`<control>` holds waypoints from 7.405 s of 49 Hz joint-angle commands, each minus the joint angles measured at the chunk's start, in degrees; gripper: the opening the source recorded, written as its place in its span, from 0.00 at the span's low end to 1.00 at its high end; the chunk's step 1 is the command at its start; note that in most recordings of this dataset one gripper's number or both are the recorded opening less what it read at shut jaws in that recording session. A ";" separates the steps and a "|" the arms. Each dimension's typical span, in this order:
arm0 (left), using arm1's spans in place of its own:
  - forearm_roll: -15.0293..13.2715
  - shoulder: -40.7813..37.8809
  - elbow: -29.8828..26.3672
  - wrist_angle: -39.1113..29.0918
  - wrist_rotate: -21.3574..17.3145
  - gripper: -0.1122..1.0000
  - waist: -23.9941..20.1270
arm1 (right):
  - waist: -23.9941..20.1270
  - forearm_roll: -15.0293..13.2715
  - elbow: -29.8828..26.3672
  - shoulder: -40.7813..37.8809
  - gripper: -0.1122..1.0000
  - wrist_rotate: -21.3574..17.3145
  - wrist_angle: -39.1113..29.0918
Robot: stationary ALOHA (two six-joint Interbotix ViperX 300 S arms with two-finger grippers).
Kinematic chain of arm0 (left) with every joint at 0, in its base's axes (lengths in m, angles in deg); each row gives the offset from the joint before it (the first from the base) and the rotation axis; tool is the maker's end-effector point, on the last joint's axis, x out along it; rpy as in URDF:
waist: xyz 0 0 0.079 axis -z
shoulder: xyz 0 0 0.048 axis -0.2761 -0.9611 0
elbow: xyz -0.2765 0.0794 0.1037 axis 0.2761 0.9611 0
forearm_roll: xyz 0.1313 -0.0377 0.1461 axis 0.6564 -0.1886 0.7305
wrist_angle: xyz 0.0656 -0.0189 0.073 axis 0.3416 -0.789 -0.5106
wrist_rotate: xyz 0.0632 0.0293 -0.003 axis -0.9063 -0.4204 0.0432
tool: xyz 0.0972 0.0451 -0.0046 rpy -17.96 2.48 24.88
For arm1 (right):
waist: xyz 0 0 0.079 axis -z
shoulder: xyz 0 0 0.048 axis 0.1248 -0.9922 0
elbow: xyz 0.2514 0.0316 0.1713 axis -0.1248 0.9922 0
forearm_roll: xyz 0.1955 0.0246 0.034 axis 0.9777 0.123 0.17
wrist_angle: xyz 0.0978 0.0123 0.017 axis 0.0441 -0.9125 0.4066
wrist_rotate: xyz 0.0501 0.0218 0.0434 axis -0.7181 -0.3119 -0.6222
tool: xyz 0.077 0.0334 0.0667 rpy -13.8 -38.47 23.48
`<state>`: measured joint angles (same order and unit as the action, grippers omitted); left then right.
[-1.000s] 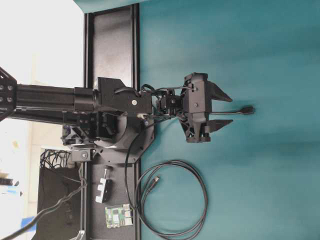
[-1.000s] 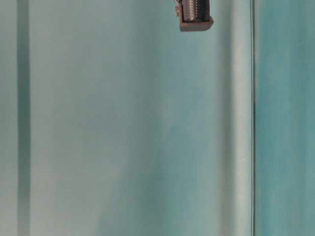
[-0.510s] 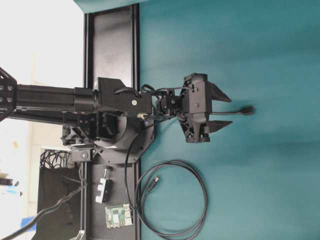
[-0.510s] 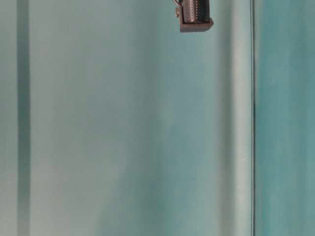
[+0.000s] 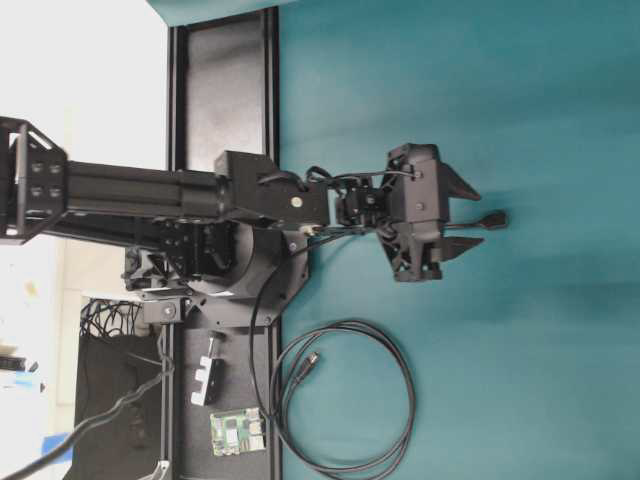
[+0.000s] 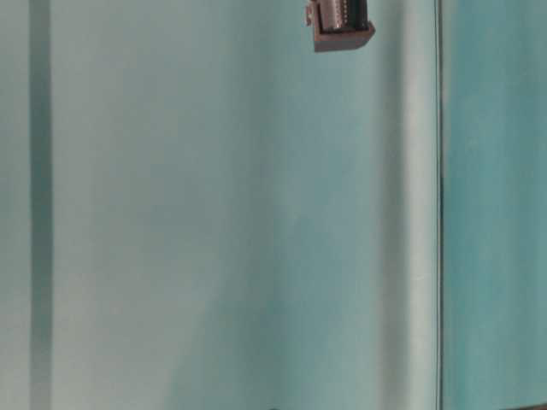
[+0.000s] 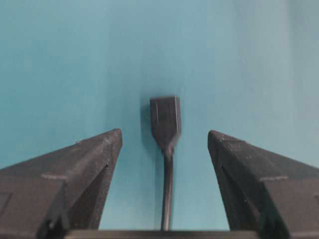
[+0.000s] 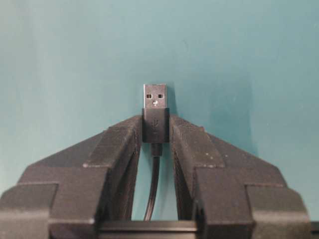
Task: Insert the USB using both arms.
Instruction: 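Close right gripper on male USB plug, left on female socket, then lift both cable ends and bring them together above the table, then align the male plug with the female socket, tips facing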
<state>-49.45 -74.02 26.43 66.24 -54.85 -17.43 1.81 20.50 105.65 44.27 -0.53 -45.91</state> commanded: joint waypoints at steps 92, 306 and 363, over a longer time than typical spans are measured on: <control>0.09 -9.40 -7.73 -9.14 0.88 0.35 -0.35 | -0.70 0.09 -4.48 7.12 0.30 1.93 -3.87; -92.46 -28.04 -45.53 -91.49 -37.97 0.34 -22.68 | -24.87 -87.89 -13.97 6.94 0.30 -12.30 -45.88; -92.46 -29.18 -46.67 -90.09 -38.23 0.34 -21.27 | -23.82 -87.89 -13.89 6.94 0.30 -12.13 -41.48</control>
<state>-141.73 -104.17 -19.01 -23.68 -93.35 -38.44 -22.18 -66.77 92.65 50.60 -12.66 -87.57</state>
